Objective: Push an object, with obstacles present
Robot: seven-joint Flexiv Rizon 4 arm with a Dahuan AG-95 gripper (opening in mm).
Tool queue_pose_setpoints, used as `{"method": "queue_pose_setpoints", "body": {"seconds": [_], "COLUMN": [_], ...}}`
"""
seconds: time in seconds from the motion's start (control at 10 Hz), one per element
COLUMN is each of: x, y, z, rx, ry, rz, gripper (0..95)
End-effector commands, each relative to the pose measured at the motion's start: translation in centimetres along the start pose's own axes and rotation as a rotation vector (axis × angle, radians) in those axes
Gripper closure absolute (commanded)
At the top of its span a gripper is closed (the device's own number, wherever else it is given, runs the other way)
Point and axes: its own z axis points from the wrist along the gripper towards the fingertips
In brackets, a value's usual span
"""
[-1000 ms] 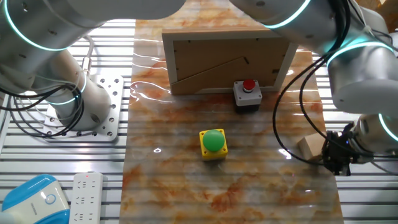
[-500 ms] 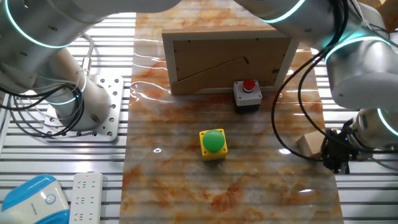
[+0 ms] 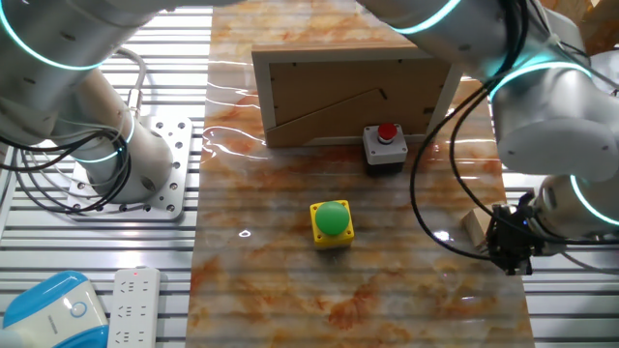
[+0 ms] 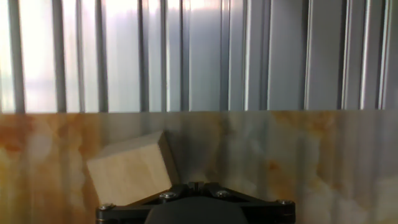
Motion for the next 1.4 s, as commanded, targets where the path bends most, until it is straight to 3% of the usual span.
{"method": "queue_pose_setpoints", "body": {"seconds": [0.1,0.4,1.4], "x": [-0.3,-0.4,-0.3], "y": [0.3,1.6,3.7], "z": [0.1,0.4,-0.1], "rx": [-0.009,-0.003,-0.037], "ry": [-0.001,-0.006,-0.033], "rz": [0.019,0.042,0.079], "gripper": [95.0,95.0,95.0]}}
